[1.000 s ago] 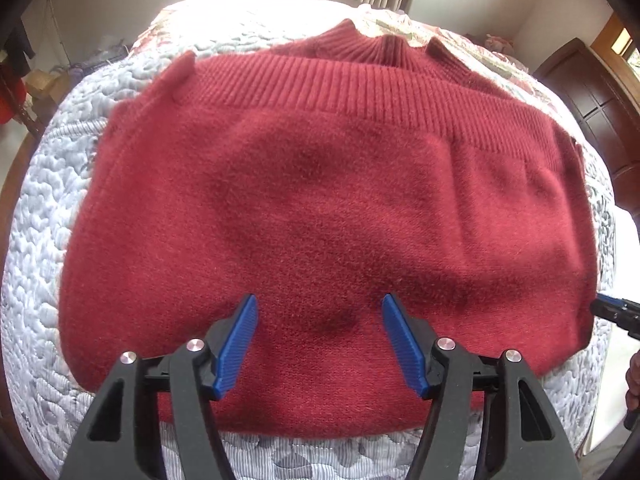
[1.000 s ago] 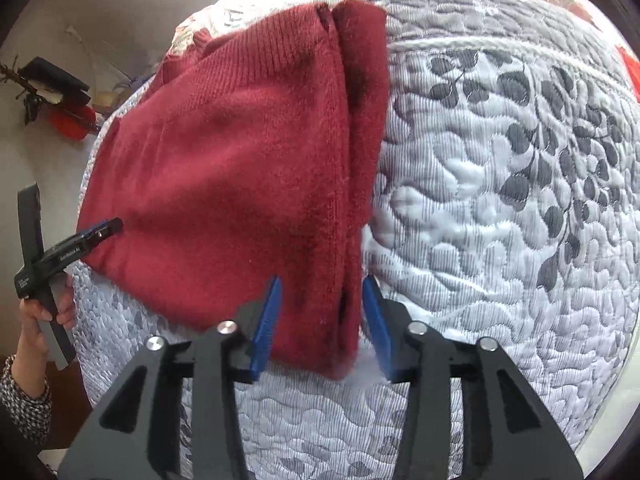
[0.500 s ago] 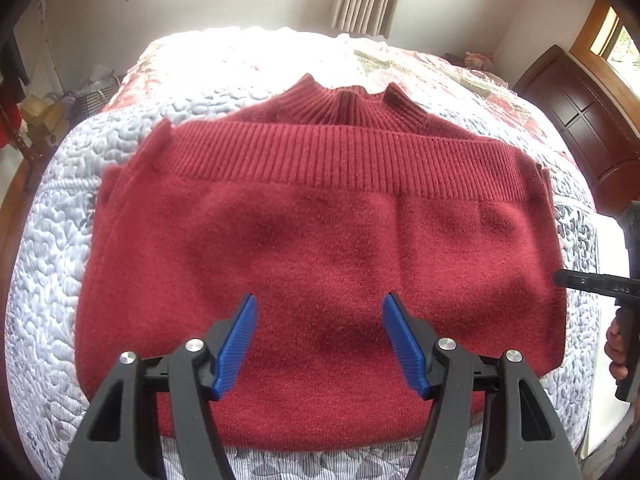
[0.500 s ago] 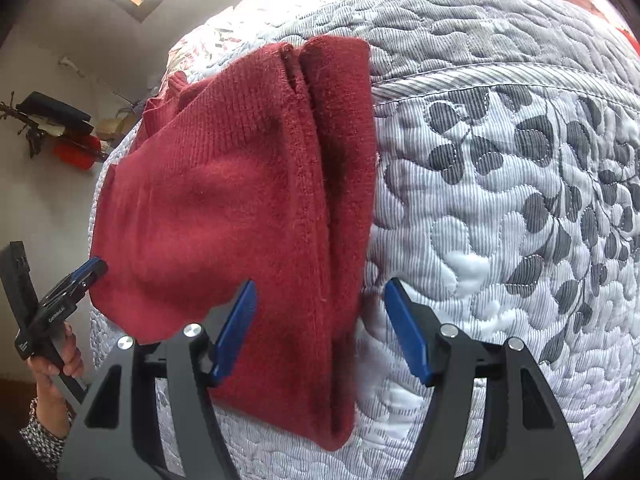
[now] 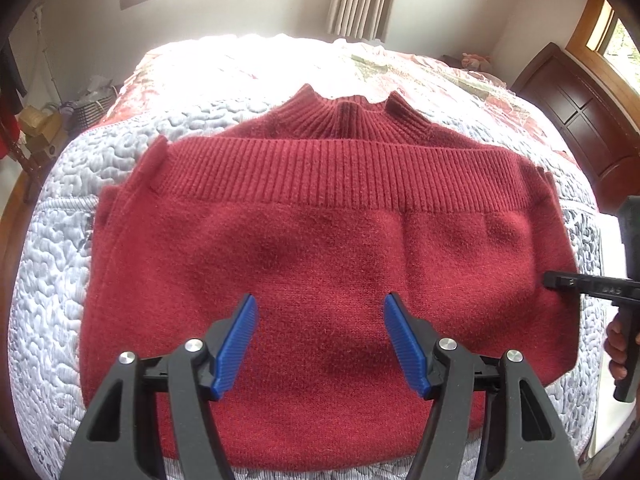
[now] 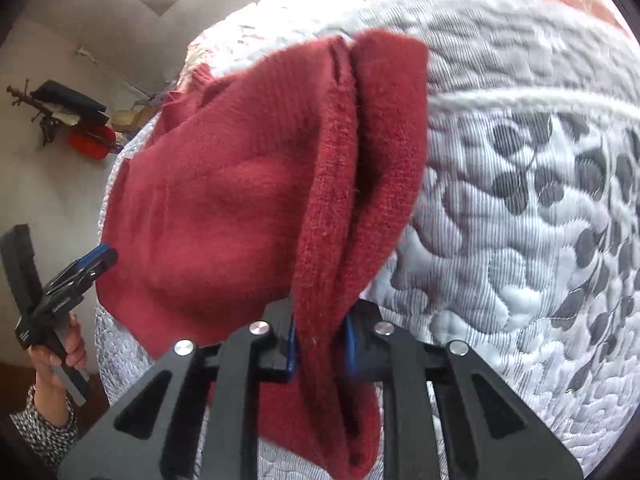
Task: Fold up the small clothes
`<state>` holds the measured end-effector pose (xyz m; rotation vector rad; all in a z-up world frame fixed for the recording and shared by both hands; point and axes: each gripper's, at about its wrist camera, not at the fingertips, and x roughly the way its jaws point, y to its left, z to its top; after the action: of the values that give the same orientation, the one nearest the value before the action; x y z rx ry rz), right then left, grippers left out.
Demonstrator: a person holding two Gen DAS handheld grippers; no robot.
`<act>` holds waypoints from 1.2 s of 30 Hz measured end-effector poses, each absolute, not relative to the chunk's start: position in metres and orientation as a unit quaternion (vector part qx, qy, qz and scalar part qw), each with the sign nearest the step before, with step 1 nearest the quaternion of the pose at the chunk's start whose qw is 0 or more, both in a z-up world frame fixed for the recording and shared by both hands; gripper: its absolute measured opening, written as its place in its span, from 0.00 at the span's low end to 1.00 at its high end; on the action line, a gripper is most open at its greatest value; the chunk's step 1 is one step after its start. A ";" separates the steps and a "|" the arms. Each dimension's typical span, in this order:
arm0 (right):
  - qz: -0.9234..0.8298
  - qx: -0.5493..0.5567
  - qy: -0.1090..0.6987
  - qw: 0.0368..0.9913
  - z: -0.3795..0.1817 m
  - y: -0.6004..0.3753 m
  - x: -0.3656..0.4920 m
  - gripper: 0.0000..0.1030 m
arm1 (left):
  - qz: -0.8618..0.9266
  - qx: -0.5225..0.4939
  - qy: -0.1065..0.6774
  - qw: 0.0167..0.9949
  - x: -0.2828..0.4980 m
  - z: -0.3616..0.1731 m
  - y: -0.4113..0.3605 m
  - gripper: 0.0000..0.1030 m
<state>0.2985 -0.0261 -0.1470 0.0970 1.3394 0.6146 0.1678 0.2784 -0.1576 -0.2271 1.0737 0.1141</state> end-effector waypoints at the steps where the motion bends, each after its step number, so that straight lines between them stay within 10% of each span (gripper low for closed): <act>1: 0.284 0.042 0.604 0.744 -0.142 -0.023 0.295 0.15 | 0.055 -0.108 0.512 0.850 0.170 -0.160 0.279 0.64; 36: 0.246 0.097 0.635 0.726 -0.188 -0.039 0.301 0.22 | 0.049 -0.119 0.550 0.825 0.183 -0.217 0.296 0.71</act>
<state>0.3014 -0.0386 -0.1884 0.2132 1.3996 0.5419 0.1831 0.2961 -0.2168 -0.2531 1.1697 0.1051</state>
